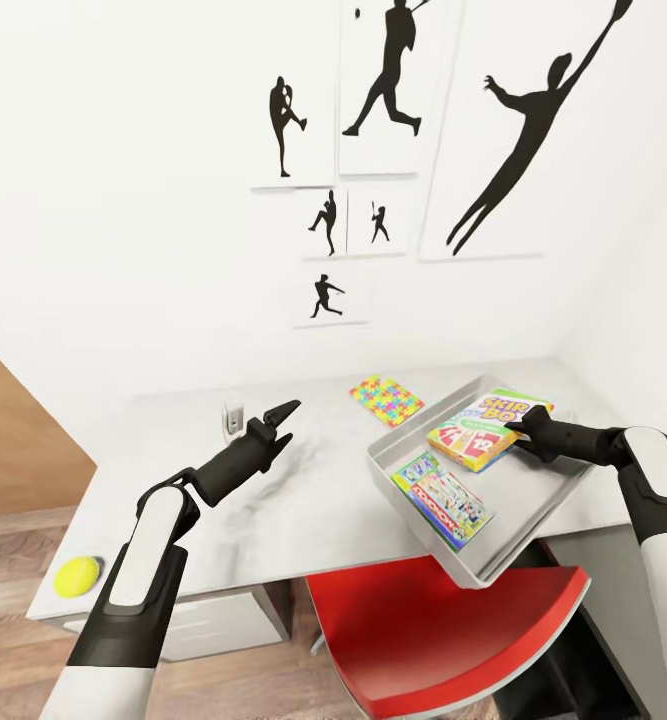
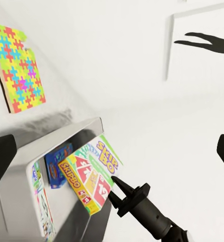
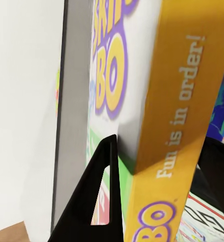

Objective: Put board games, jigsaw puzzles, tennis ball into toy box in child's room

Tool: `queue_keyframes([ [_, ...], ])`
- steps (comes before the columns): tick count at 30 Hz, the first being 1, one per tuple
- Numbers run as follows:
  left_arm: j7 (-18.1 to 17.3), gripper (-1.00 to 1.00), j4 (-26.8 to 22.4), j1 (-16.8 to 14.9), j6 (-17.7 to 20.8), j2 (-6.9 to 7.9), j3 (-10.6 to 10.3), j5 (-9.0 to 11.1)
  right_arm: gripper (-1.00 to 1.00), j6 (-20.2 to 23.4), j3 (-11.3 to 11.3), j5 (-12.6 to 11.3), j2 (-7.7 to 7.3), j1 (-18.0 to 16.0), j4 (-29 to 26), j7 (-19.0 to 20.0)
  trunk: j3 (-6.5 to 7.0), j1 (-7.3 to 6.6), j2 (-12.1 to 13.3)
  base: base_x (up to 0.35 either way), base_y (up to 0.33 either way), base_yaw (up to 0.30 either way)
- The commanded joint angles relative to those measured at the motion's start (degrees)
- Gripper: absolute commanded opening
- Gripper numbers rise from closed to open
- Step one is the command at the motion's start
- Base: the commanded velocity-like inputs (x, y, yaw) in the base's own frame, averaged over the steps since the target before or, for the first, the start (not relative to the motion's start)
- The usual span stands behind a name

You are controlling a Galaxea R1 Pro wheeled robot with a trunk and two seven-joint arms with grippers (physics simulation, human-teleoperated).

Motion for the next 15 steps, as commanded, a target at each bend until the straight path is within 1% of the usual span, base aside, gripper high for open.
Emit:
queue_keyframes([
  [1,0.1,1.00,0.0,0.0,0.2,-0.02,0.1,0.3,-1.00,0.3,-0.1,0.4,-0.02,0.0,0.0,-0.7,-0.19,0.03,-0.1,0.000,0.000,0.000],
  [15,0.2,1.00,0.0,0.0,0.2,0.00,0.0,0.3,-1.00,0.3,-0.1,0.4,-0.01,-0.1,0.0,-0.7,-1.38,0.03,-0.1,0.000,0.000,0.000],
])
